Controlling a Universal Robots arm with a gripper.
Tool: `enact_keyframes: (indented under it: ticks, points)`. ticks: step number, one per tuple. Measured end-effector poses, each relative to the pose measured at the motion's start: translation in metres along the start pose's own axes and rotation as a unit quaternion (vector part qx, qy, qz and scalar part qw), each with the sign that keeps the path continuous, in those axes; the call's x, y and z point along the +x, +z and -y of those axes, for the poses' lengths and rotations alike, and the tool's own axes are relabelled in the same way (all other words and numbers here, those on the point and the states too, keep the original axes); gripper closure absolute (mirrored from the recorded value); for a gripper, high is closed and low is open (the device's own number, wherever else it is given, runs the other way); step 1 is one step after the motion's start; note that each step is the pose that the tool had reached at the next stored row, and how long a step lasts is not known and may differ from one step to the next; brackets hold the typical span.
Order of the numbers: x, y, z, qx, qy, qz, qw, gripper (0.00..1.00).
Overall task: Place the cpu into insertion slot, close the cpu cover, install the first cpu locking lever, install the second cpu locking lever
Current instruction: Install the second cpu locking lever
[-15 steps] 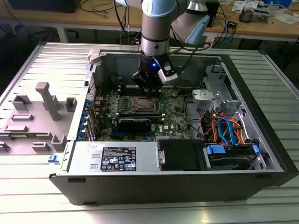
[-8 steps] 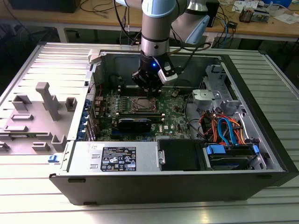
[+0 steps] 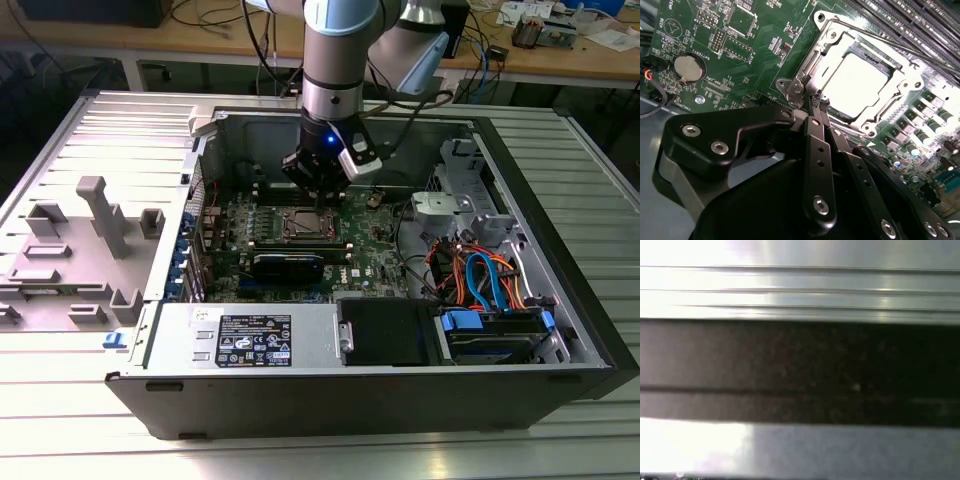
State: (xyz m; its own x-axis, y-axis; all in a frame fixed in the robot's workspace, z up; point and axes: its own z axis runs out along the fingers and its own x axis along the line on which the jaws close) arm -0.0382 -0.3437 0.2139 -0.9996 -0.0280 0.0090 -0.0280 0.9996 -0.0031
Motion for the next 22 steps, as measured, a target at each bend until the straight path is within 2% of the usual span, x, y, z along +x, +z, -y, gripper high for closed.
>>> enact_keyframes:
  ticks: [2, 7, 10, 14, 19, 22]
  points:
    - [0.0001, -0.0036, 0.0017, -0.0001, 0.0, 0.0, 1.0, 0.89]
    - [0.0004, -0.0036, 0.0147, -0.0004, 0.0, 0.0, 1.0, 0.89]
    - [0.0005, -0.0059, 0.0158, -0.0003, 0.0, 0.0, 1.0, 0.89]
    - [0.0005, -0.0132, 0.0165, -0.0003, 0.0, 0.0, 1.0, 0.89]
    - [0.0008, -0.0139, 0.0251, -0.0016, 0.0, 0.0, 1.0, 0.89]
    - [0.001, -0.0138, 0.0324, -0.0039, 0.0, 0.0001, 1.0, 0.89]
